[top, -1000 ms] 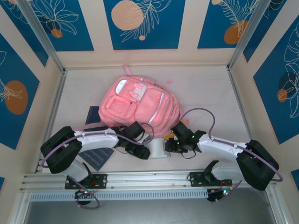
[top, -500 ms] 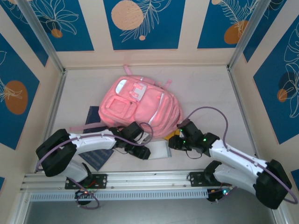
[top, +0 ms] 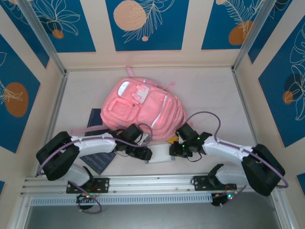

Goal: Pack the student bag
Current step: Pick up the book from the bottom-center of the table.

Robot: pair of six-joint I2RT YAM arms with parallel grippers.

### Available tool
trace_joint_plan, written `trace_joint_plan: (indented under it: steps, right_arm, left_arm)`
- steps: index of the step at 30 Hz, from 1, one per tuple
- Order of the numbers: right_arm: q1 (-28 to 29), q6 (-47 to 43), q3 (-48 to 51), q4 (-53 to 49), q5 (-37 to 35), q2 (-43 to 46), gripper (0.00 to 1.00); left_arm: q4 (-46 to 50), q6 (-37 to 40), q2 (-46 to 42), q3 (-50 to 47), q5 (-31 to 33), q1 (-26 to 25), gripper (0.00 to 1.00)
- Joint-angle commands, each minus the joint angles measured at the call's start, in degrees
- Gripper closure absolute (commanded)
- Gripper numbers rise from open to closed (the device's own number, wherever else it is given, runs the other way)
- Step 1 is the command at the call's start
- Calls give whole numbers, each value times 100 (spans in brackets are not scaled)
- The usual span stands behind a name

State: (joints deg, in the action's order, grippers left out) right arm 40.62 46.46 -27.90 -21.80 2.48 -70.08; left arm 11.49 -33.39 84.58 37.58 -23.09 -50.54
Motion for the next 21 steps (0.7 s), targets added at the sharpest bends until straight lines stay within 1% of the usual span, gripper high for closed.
trace_joint_plan:
  steps: [1, 8, 12, 17, 21]
  right_arm:
    - [103, -130, -269, 168, 307, -400, 72]
    - [137, -16, -211, 398, 444, -722, 75]
    - [221, 20, -270, 453, 525, -973, 76]
    - [330, 62, -307, 518, 609, -1288, 76]
    - [376, 114, -276, 588, 605, -1358, 77]
  left_arm:
    - [-469, -219, 150, -169, -368, 111, 44]
    - [-975, -366, 438, -260, -769, 211, 44]
    - [-1039, -365, 530, -225, -882, 220, 43]
    - [-855, -294, 145, -233, -916, 394, 43]
    - [-989, -453, -275, -313, -1197, 635, 42]
